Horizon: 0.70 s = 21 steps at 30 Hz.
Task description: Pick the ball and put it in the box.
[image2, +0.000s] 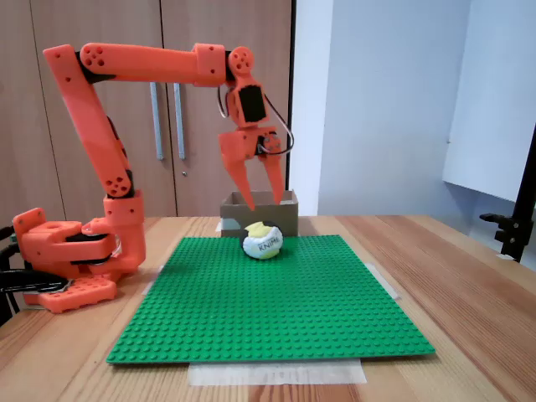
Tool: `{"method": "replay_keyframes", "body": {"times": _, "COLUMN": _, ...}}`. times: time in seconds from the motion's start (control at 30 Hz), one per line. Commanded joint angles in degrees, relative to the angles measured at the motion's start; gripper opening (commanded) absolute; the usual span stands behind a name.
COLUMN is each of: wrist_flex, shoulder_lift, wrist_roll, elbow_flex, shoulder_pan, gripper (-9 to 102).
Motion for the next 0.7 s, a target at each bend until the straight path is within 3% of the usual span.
{"method": "replay_keyframes", "body": {"times": 0.0, "wrist_flex": 0.62, "shoulder_lift": -0.62, "wrist_roll": 0.79, "elbow_flex": -3.25, "shoulder_pan": -1.23, "gripper": 28}}
{"method": "replay_keyframes", "body": {"times": 0.67, "wrist_flex": -0.7, "shoulder_lift": -5.45, "wrist_roll": 1.93, "elbow_flex": -0.88, "shoulder_pan": -2.29, "gripper": 37}}
